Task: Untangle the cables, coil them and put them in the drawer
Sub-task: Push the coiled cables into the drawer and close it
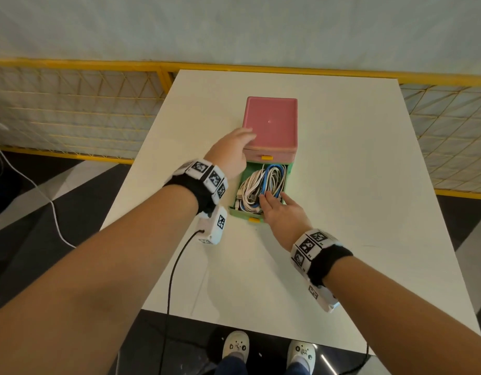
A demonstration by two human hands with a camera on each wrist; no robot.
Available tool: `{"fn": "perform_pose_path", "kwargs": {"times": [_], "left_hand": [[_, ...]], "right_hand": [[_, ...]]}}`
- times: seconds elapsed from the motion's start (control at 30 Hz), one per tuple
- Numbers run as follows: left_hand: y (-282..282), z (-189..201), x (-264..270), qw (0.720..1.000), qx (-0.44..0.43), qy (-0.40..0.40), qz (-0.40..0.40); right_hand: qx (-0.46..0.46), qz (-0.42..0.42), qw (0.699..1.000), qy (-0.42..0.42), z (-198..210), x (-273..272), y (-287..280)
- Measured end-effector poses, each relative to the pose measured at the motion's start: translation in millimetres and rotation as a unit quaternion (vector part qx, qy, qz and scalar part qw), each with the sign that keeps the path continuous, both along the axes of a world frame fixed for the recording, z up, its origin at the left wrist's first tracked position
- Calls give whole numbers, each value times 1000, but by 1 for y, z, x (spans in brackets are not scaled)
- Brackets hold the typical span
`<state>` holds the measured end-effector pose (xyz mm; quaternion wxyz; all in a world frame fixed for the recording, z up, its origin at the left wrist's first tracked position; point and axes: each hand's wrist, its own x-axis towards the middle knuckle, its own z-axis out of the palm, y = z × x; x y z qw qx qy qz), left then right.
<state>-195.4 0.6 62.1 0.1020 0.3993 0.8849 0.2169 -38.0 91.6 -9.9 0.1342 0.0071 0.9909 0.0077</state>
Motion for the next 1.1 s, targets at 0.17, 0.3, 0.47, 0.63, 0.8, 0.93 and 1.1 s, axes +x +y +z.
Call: {"fn": "perform_pose_path", "kwargs": {"times": [0.17,0.3,0.47,0.63,0.8,0.93,1.1], "left_hand": [[19,1,-2,982,-174,-43,-53],[23,7,-3,977,-201,-32,-56],[24,10,-8,973,-215,-41,-67],[16,-11,-10,986,-151,10,-72],[12,-43,-6,994,-76,56,-49],[18,-64,-1,991,-54,121,-21],[26,-78,-1,988,-22,151,-8]], "right_hand": [[-65,-29,997,25,10,-3,11],[-81,-52,994,49,12,-6,17],[-71,-91,993,25,11,-9,26],[0,-63,998,28,9,-21,26],[-8,-19,1000,-11,6,-31,36],[-29,-8,999,-18,-3,-35,45],[-8,0,997,76,-7,-31,47]]}}
